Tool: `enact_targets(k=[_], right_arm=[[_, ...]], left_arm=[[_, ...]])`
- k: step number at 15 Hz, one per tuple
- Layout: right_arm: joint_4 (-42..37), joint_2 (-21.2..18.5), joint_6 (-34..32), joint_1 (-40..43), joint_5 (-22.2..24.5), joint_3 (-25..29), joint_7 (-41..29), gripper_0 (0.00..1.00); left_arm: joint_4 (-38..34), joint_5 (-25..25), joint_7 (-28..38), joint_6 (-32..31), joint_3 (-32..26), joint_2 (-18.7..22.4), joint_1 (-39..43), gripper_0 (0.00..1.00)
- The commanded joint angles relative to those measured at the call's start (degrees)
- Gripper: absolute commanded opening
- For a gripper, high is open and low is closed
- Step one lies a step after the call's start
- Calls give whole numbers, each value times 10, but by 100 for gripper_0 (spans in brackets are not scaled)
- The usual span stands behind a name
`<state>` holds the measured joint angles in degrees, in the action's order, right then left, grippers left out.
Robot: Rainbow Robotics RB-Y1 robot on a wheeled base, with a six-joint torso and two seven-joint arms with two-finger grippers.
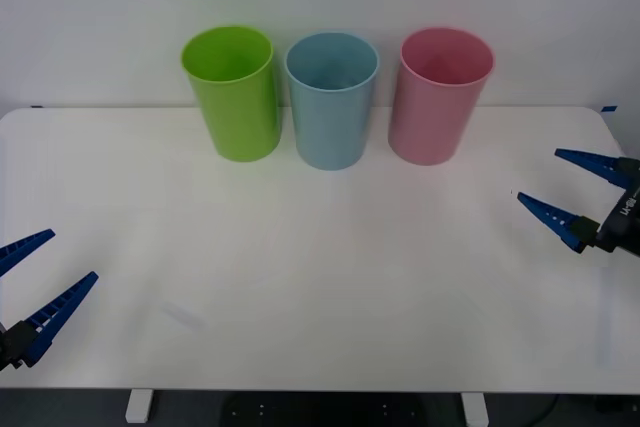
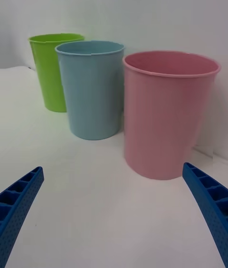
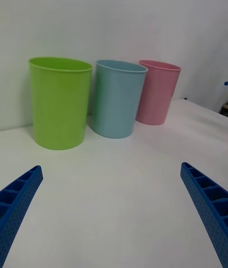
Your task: Grasp the object on the table and drop it into the matching bin: aluminum can to the light blue bin, PET bottle to the pink bin.
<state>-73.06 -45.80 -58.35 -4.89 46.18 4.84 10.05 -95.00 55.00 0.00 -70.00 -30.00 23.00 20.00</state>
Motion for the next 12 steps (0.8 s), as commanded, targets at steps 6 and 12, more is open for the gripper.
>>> enact_targets(k=[6, 12], right_arm=[[-167, 0, -13, 168, 19, 89, -123, 100], [-205, 0, -19, 225, 20, 100, -121, 100]], left_arm=[[0, 0, 0, 0, 0, 0, 0, 100], [0, 0, 0, 0, 0, 0, 0, 100]])
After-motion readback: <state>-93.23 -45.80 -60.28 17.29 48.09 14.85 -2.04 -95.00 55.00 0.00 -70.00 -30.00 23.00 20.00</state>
